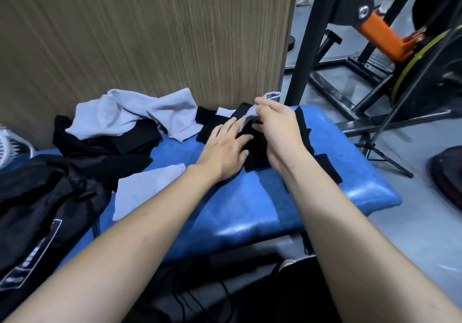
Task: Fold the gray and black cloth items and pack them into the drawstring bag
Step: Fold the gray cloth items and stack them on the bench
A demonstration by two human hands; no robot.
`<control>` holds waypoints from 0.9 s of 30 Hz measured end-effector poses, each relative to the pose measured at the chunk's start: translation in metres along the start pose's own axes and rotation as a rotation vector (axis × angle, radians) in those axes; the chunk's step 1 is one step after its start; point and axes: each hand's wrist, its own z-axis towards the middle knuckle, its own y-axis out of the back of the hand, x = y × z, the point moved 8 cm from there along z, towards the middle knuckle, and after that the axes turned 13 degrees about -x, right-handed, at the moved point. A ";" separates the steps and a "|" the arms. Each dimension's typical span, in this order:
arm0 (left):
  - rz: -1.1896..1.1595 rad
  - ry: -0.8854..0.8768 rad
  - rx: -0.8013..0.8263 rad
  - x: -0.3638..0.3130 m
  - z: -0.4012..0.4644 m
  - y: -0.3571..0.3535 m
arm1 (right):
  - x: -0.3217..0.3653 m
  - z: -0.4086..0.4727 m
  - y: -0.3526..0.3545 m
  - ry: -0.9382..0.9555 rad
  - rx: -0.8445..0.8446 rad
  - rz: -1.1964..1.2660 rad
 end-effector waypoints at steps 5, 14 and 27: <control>0.007 0.094 -0.124 0.003 0.010 0.025 | 0.029 -0.003 0.029 0.230 -0.177 0.134; 0.070 0.012 -0.548 -0.008 0.018 0.117 | 0.025 0.005 0.085 0.135 -0.280 -0.106; 0.086 -0.166 -0.285 -0.016 -0.109 0.113 | -0.032 -0.022 0.067 0.103 0.335 -0.934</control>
